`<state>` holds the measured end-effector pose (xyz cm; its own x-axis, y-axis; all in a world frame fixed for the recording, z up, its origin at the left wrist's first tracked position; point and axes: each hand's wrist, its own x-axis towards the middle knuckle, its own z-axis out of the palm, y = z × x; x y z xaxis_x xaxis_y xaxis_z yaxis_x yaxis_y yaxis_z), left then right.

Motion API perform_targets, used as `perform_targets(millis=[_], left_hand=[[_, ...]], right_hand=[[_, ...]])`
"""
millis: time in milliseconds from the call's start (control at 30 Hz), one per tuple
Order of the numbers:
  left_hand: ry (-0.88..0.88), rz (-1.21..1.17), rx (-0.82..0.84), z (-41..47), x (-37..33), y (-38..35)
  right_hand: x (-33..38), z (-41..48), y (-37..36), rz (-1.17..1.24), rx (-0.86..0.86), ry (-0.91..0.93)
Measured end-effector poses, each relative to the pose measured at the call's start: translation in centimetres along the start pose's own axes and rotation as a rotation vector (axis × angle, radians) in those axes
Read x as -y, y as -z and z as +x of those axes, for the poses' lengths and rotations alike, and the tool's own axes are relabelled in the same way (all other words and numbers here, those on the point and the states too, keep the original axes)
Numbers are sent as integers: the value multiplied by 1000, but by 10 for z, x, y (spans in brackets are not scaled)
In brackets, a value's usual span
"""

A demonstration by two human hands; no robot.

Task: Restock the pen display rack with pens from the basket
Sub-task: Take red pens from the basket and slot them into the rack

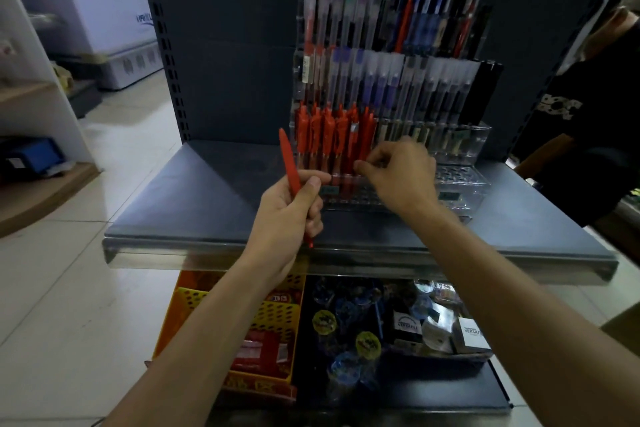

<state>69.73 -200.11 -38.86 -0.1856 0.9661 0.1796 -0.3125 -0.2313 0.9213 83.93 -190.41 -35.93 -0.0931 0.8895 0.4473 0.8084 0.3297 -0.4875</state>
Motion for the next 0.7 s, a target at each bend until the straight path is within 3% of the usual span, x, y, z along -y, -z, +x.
perform_targets(millis=[167,400,700], left_hand=[[23,10,65,0,0,-1],[76,-85,172,-4,0,-6],[17,139,256,-12,4,-8]], right_hand=[[2,-2,2,5,45,-89],[-4,-27,5,-62,-19,55],[-8,-58,35,402,43,144]])
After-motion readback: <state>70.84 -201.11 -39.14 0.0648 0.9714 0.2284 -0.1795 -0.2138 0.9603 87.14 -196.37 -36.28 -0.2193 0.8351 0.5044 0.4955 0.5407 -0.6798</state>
